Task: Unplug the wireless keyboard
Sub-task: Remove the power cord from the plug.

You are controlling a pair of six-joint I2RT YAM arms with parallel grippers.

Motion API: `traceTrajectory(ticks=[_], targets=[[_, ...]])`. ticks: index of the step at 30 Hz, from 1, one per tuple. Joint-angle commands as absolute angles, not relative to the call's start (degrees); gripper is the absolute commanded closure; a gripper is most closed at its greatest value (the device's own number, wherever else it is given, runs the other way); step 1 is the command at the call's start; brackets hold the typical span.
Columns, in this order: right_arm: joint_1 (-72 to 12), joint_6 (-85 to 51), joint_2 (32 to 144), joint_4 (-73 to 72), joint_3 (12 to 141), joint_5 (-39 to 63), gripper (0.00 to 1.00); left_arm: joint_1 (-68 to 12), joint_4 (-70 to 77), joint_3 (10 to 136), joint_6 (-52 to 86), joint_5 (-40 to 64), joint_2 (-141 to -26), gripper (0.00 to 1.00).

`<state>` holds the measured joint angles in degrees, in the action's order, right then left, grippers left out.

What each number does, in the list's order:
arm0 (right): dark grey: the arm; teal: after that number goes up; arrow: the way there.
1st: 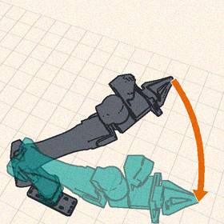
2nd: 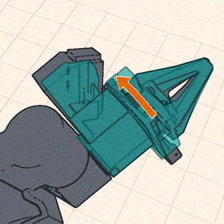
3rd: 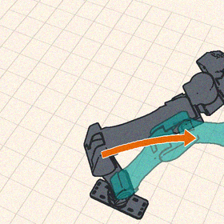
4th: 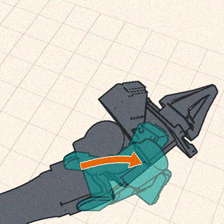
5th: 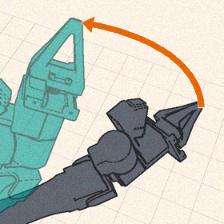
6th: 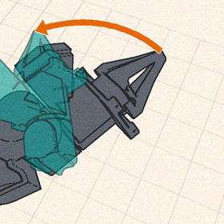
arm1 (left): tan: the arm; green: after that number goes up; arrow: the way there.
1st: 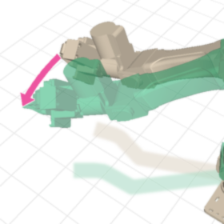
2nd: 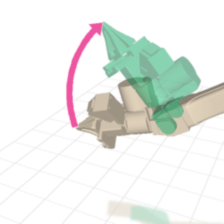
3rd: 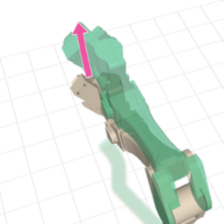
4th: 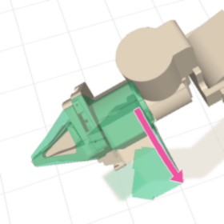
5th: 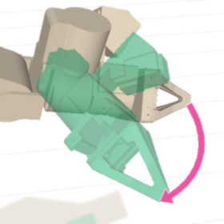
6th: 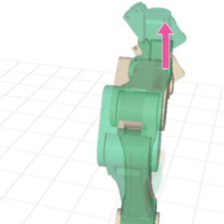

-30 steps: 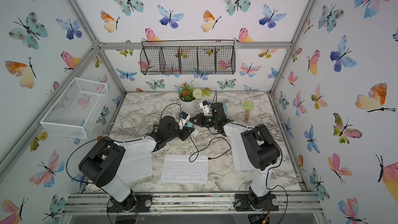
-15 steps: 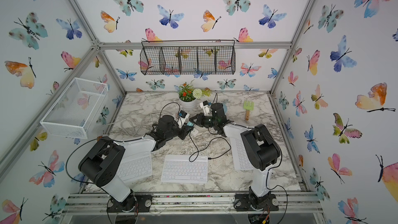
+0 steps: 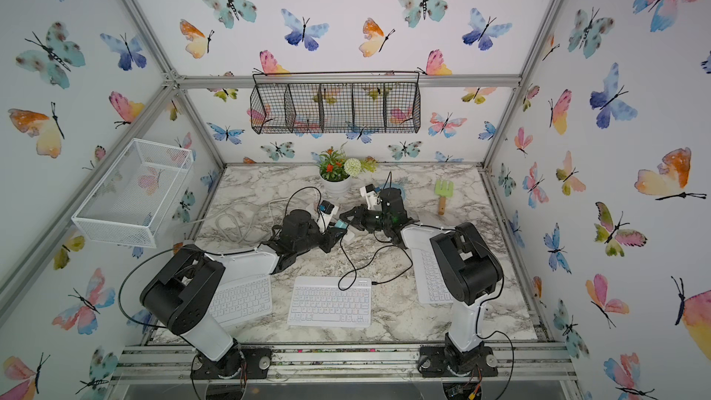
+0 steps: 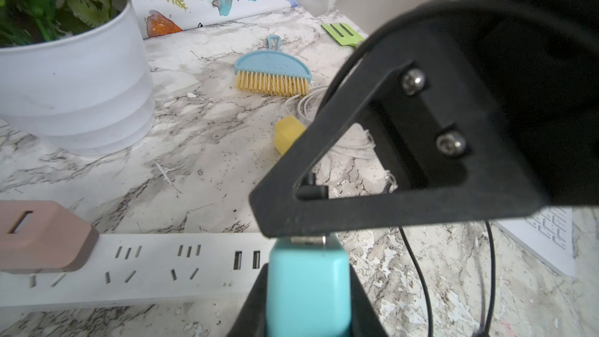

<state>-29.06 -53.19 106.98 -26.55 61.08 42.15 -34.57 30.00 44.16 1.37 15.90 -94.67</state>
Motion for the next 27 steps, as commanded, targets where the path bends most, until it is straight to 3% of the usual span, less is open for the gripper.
traceTrajectory(ticks=[1,6,11,14,19,23,27], targets=[[-24.0,-45.3,106.1,-19.6,66.1,35.2,0.98,-34.5,27.0,41.6,-2.9,20.5,-91.6,1.00],[-21.5,-52.1,107.9,-29.1,63.9,37.7,0.98,-35.0,30.1,38.9,-2.5,20.7,-89.4,1.00],[-21.5,-51.5,109.0,-27.3,66.1,39.4,0.98,-35.0,26.9,41.0,-2.3,20.0,-91.0,1.00],[-21.7,-52.9,106.6,-29.7,61.7,34.5,0.98,-34.1,25.5,43.2,1.5,18.4,-92.6,1.00],[-25.1,-63.4,101.2,-51.4,45.8,18.4,0.98,-33.7,25.0,47.5,9.1,15.6,-95.6,1.00],[-26.7,-63.9,100.9,-51.7,46.3,15.5,0.98,-33.8,23.4,49.2,8.3,15.1,-96.5,1.00],[-25.7,-59.5,102.7,-39.0,54.4,19.9,0.98,-33.9,24.6,47.1,5.2,16.6,-95.3,1.00]])
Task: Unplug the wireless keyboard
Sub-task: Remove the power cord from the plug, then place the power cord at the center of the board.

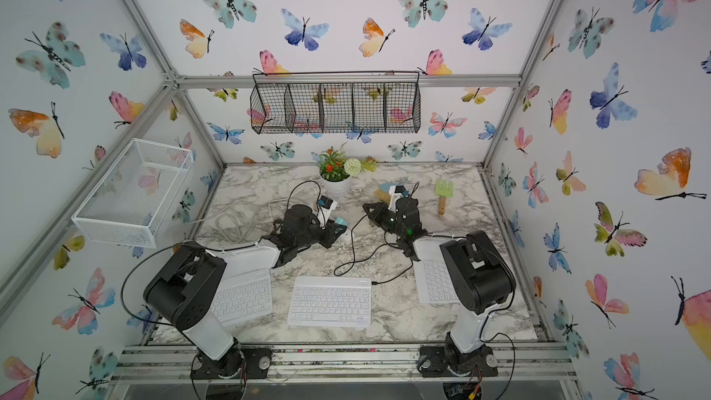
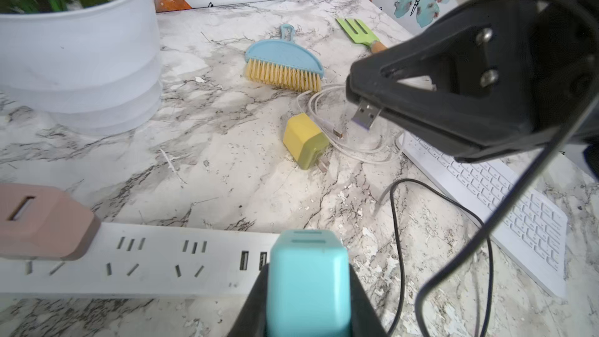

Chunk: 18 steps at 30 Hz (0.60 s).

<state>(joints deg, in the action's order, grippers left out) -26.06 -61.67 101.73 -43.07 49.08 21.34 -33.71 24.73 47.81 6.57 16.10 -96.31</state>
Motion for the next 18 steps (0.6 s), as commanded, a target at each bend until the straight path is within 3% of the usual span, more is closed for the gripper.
traceTrajectory(ticks=[1,9,18], targets=[[-25.4,-58.6,103.2,-37.5,55.6,21.3,0.98,-33.8,24.8,46.5,4.7,16.6,-95.0,1.00],[-23.2,-47.4,101.4,-26.0,58.4,26.7,0.98,-33.4,18.7,52.7,4.8,16.2,-97.9,1.00],[-22.9,-29.8,94.1,-16.0,53.1,27.8,0.98,-32.6,9.9,71.0,10.6,20.0,-110.1,1.00]])
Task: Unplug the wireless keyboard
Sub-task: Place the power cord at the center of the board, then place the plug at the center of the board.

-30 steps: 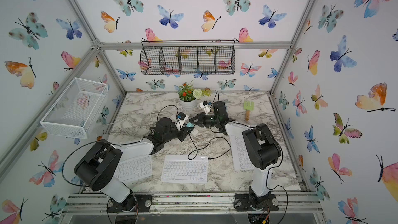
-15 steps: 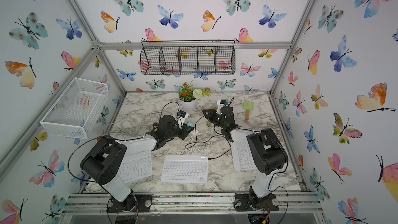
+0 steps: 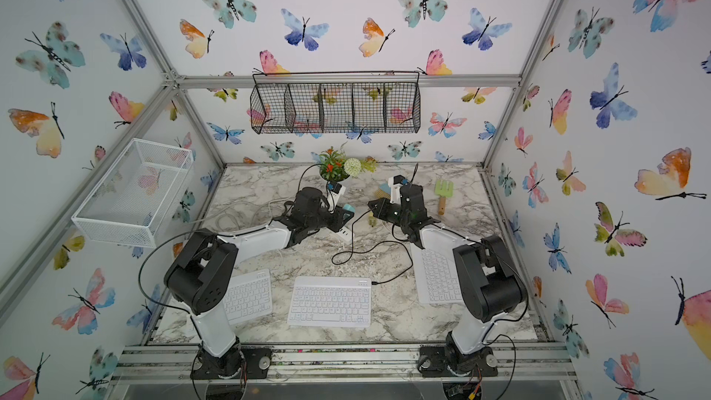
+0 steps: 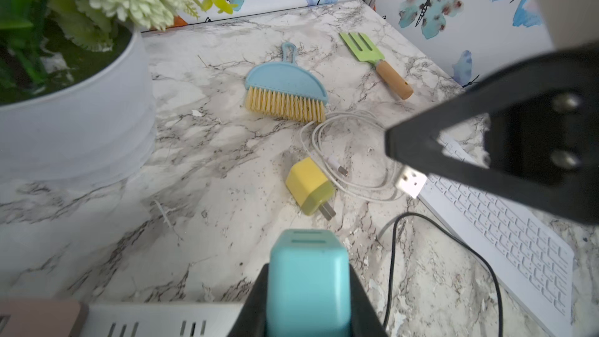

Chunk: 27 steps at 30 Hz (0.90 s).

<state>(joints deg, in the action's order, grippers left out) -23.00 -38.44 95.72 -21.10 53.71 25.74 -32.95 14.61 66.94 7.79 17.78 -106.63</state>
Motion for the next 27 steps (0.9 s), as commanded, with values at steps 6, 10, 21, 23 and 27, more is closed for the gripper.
traceTrajectory(ticks=[6,10,21,23,27], targets=[[-22.9,-24.5,94.1,-10.5,51.4,29.7,0.98,-31.9,3.2,82.2,15.1,19.0,-119.7,1.00],[-22.9,-24.0,95.1,-11.1,49.8,29.7,0.98,-31.1,5.1,84.2,18.8,19.7,-123.5,1.00],[-23.0,-23.9,100.4,-12.0,49.7,29.9,0.98,-30.8,-0.9,93.4,23.9,16.8,-131.9,0.95],[-23.0,-24.0,101.3,-12.2,49.2,30.2,0.97,-30.7,-1.5,93.7,24.9,16.2,-132.5,0.85],[-23.2,-24.0,102.6,-12.1,49.1,30.5,0.97,-30.3,-2.5,93.8,25.8,15.6,-133.0,0.71]])
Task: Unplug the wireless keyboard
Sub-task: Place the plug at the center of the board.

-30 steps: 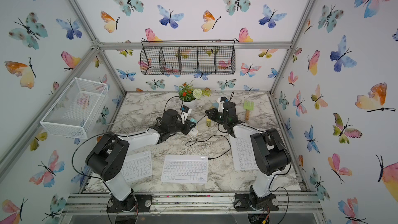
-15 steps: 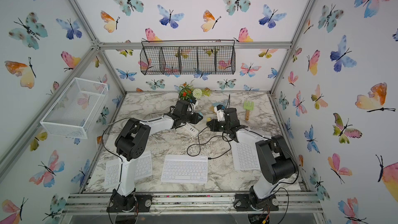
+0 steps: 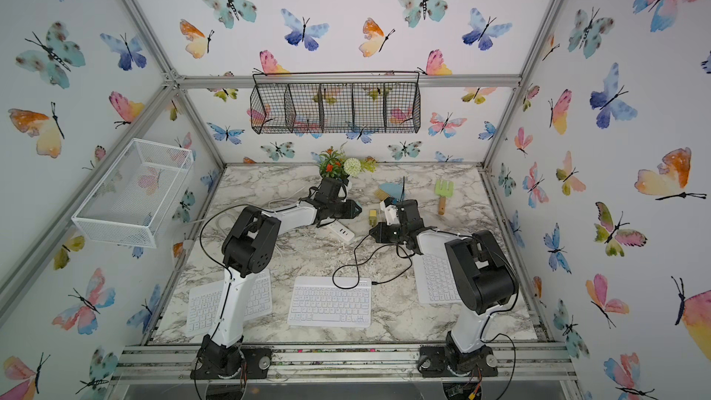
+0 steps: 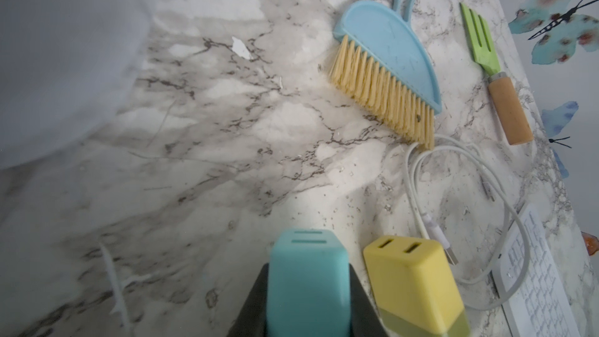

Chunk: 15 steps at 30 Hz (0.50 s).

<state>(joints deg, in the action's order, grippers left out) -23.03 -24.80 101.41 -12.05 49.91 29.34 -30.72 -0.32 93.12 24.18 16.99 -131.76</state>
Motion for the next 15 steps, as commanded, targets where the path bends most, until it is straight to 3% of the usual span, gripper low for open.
traceTrajectory(ticks=[1,7,15], targets=[[-23.4,-23.8,103.1,-11.6,49.3,30.3,0.97,-30.2,-2.7,93.8,26.0,15.9,-133.1,0.64],[-23.5,-22.1,106.1,-8.1,50.7,27.2,0.92,-30.1,-2.7,93.4,25.2,17.4,-131.2,0.43],[-23.5,-15.8,107.0,2.9,56.5,22.8,0.69,-30.3,-3.9,94.2,23.6,20.0,-125.7,0.33]])
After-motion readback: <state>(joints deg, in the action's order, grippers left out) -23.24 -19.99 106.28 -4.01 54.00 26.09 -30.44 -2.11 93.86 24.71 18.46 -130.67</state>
